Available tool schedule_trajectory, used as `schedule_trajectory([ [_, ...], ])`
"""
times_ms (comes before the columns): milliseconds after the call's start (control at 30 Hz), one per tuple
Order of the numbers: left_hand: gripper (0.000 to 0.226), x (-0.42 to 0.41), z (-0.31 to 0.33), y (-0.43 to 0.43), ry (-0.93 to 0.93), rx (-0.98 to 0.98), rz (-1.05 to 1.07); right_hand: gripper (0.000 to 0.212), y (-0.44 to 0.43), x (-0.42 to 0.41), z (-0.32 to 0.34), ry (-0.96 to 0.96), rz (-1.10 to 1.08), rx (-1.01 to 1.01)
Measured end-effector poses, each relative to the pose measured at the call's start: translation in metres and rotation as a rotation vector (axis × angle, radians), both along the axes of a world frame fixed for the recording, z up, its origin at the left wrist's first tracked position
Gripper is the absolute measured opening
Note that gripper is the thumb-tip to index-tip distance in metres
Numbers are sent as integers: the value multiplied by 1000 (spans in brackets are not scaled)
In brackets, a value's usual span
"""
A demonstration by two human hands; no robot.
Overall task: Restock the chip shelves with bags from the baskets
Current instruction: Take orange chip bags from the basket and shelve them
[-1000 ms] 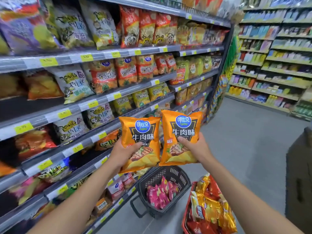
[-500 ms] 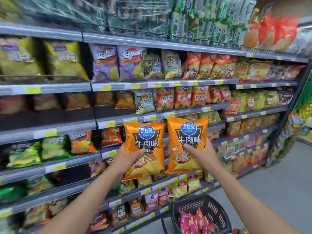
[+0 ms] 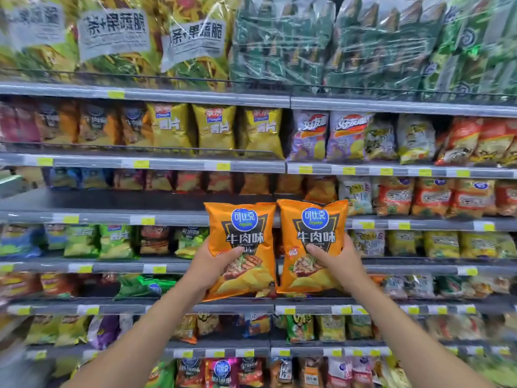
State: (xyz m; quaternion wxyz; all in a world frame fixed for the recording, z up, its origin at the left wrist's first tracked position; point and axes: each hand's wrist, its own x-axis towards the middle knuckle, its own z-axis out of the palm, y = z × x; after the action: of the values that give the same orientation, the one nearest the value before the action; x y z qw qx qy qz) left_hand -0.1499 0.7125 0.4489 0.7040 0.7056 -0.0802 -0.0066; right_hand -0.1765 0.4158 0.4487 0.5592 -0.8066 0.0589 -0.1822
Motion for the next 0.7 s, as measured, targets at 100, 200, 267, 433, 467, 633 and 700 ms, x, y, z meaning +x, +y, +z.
schedule_trajectory([
  [100, 37, 2, 8, 65, -46, 1, 66, 95, 63, 19, 9, -16, 60, -10],
  [200, 36, 5, 19, 130, -71, 18, 125, 96, 126, 36, 20, -50, 116, -22],
  [267, 36, 7, 26, 173, -89, 23, 154, 95, 168, 45, 28, -64, 144, -20],
  [433, 41, 13, 41, 269, -87, 34, 204, 88, 267, 64, 49, -107, 215, -2],
  [467, 41, 14, 43, 284, -98, 29, 221, 84, 284, 67, 53, -112, 228, -3],
  [633, 43, 18, 53, 347, -105, -3, 260, 99, 348, 84, 65, -115, 301, -8],
  [700, 47, 24, 54, 367, -112, 10, 272, 103, 368, 93, 70, -86, 338, -8],
])
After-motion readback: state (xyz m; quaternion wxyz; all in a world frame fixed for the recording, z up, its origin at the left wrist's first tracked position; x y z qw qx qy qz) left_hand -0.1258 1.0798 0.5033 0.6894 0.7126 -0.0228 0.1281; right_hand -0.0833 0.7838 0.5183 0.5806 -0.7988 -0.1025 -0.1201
